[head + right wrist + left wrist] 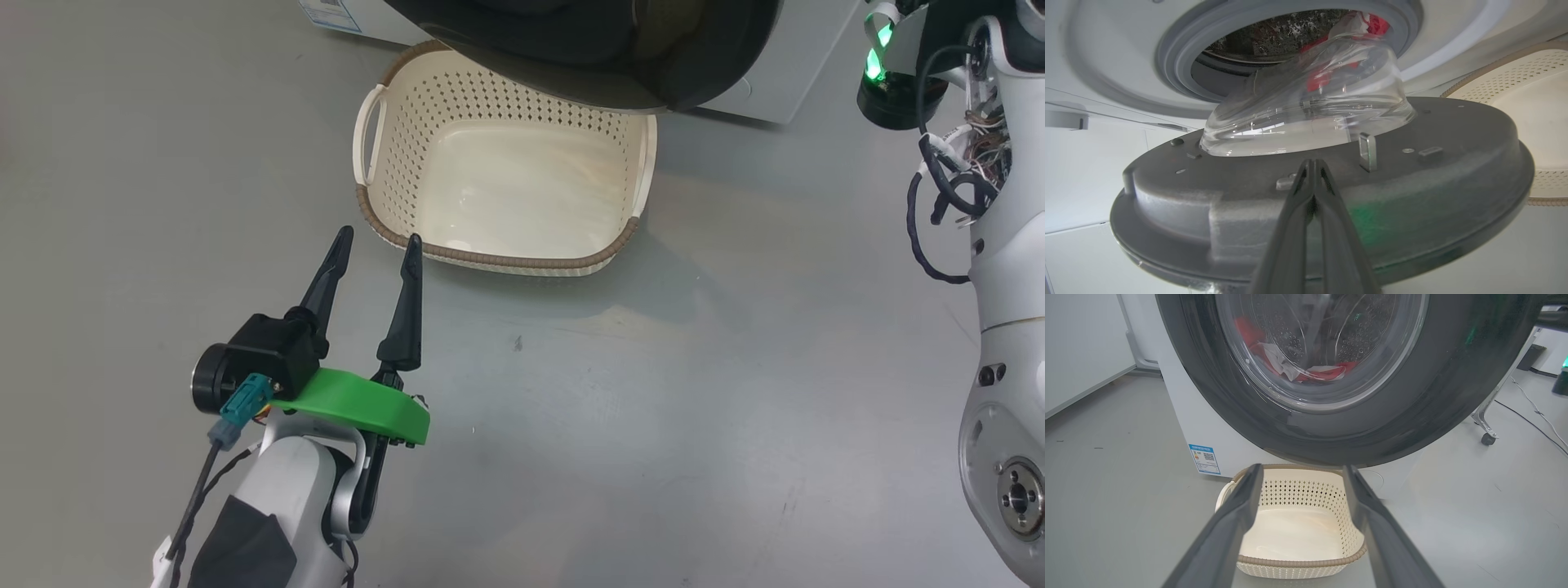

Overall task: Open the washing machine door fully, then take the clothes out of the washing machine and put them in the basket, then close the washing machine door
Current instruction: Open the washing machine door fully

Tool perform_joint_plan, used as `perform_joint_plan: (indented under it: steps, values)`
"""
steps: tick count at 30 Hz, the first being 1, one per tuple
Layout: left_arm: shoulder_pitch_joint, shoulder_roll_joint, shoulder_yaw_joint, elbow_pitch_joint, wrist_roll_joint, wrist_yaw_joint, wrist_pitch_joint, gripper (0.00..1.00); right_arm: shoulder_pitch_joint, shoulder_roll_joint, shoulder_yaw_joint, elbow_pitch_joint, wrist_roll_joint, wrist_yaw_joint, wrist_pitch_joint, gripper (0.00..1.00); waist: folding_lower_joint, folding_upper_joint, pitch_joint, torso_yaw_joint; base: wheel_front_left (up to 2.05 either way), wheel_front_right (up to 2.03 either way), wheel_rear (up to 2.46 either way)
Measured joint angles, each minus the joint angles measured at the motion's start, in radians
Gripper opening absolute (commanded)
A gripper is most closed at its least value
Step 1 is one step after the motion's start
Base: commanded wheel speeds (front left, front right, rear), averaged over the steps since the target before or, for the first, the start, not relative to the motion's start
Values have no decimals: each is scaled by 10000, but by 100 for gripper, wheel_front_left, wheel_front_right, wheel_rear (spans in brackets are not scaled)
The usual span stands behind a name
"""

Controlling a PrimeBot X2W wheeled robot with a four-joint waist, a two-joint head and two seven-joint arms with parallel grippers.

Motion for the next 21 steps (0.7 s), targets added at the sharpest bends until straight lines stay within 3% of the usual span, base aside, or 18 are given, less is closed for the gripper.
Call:
perform_joint_plan:
  steps: [7, 13, 21]
  values:
    - [83, 2, 84, 75, 111, 0, 0, 100, 408, -13, 263, -98, -715, 805, -754, 0, 0, 0, -277, -69, 0, 0, 0]
    - [267, 8, 174, 157, 230, 0, 0, 100, 884, -579, 1080, -385, -2249, 1885, -1856, 0, 0, 0, -681, -169, 0, 0, 0]
    - [699, 23, 476, 345, 318, -2, 0, 100, 1595, -1444, 2715, -1139, -4963, 2054, -3724, 0, -1, 0, -1318, -430, 0, 0, 0]
